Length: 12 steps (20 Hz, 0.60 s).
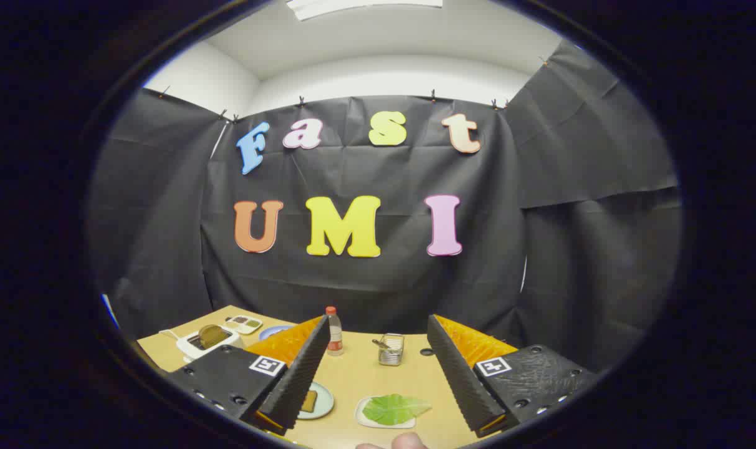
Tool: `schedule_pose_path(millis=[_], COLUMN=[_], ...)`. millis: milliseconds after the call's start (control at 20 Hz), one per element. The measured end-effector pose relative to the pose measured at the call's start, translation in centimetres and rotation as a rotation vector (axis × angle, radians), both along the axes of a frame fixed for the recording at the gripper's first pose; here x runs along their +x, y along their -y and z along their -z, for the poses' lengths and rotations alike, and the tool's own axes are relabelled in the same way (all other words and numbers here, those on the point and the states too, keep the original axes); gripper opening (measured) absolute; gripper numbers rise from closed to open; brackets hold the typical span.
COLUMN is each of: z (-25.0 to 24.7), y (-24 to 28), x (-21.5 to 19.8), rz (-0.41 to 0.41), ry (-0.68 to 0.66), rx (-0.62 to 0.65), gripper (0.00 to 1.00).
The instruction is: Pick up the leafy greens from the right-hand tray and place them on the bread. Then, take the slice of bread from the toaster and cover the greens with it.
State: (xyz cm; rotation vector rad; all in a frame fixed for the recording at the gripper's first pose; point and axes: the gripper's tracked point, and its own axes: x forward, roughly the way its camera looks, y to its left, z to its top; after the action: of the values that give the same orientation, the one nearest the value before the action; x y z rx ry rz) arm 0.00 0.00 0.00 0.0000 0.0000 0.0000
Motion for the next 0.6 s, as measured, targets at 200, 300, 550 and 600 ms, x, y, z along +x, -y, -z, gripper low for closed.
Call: schedule_pose_path(millis=[200,300,550,600], z=[-0.68,-0.74,-0.29,-0.14], y=[0.27,0.25,0.58,0.74], x=[0.19,0.29,0.53,0.61], rz=[-0.005,-0.012,-0.016,-0.017], ry=[0.016,0.017,0.004,0.002], rx=[-0.009,-0.010,-0.022,-0.020], gripper=[0.95,0.95,0.95,0.95])
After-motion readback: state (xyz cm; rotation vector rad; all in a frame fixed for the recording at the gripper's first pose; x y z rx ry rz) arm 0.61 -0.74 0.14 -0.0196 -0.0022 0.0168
